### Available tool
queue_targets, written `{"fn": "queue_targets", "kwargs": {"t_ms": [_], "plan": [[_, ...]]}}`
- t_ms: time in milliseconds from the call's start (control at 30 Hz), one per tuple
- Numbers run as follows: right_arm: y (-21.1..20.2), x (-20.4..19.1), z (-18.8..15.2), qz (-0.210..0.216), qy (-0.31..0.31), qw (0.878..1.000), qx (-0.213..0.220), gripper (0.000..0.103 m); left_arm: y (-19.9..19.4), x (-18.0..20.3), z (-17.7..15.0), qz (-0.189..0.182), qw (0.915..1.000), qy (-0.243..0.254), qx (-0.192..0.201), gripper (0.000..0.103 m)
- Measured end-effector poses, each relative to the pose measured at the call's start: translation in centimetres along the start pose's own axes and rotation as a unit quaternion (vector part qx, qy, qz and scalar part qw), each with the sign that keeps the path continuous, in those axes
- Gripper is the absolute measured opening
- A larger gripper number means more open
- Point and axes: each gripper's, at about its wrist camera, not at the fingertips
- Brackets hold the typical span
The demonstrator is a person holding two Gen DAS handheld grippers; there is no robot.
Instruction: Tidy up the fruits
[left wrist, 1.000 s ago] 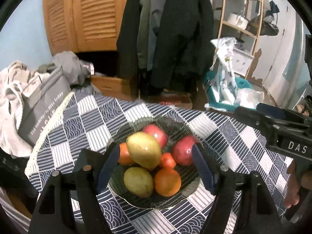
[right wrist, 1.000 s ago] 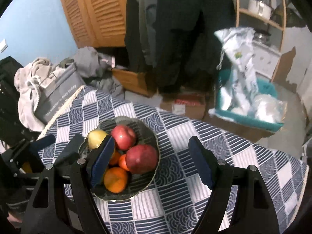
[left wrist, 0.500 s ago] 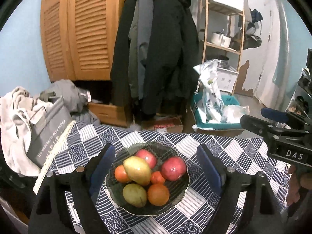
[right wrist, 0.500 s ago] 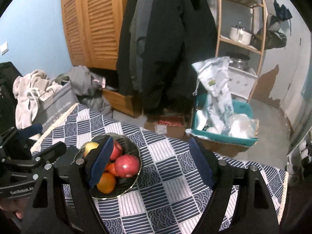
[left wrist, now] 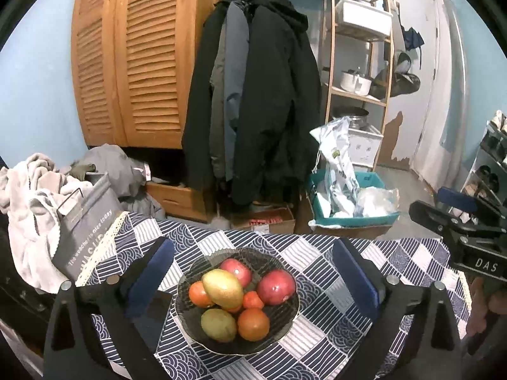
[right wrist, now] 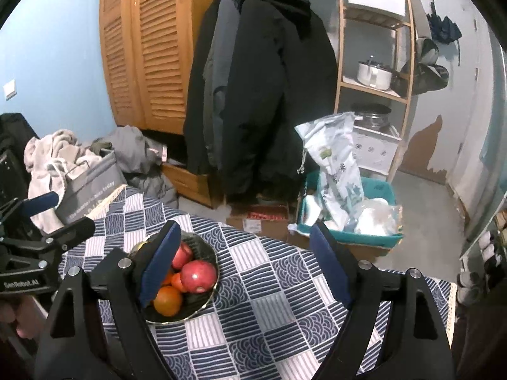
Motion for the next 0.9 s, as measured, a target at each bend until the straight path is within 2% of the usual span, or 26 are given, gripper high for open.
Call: {"fn": "queue_targets", "kwargs": {"t_ms": [167, 367, 500, 900], "plan": [[-1.0, 1.0, -0.3, -0.018, 0.008, 1.0, 0.019, 0.084, -0.2, 0.4, 0.2, 0.007, 1.0, 0.001, 0.001, 0.102], [-0.8, 2.1, -0.6, -0.029, 0.02, 0.999, 0.014, 0.084, -0.4, 0.6, 0.5, -0.006, 0.9998, -0.018, 0.0, 0.102], [-0.9, 2.8, -0.9, -0.032, 0.023, 0.999, 0.012, 0.084, -0.8, 1.0, 0.7, 0.004, 0.9999, -0.011, 0.011, 0.102], [-1.2, 3.0, -1.2, -0.038, 0.022, 0.999, 0.013, 0.084, -0.7, 1.2, 0.4, 0.0, 1.0, -0.008, 0.002, 0.102]]}}
Point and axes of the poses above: each gripper's, at about its wrist camera, not at the fingertips, and y roughly the way its jaws point, x to its right, z to its top, and after that the axes turned 4 degrees about -z, right-handed
